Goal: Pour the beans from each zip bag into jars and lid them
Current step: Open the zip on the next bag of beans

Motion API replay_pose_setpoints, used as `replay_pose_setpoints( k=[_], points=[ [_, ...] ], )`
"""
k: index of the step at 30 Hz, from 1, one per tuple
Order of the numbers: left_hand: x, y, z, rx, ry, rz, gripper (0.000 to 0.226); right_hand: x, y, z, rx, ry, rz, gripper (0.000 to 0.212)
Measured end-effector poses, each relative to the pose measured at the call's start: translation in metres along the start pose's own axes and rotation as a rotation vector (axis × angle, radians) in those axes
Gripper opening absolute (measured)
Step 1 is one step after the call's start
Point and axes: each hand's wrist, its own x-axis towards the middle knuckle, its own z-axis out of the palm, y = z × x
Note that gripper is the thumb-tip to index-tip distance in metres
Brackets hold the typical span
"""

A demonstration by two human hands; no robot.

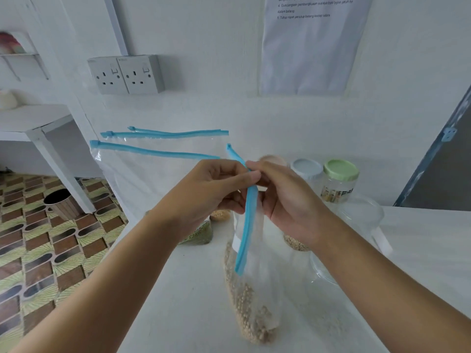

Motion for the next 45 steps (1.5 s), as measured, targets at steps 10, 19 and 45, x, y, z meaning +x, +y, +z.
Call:
replay_pose_setpoints(
  k=[10, 19, 45],
  points=[
    [-0.019, -0.024, 0.005, -0.053, -0.040, 0.081, 0.018, -0.030, 0.012, -0.010, -0.075, -0.043, -0.125, 0.017],
    [-0.028, -0.024, -0.006, -0.103, 0.061, 0.155, 0.026, -0.031, 0.002, -0.028, -0.169, 0.108, -0.226, 0.037],
    [-0.080, -0.014, -0.006, 0.154, 0.015, 0.315, 0.045, -0.048, -0.016, -0.043, -0.604, -0.177, -0.382, 0.023]
  ],
)
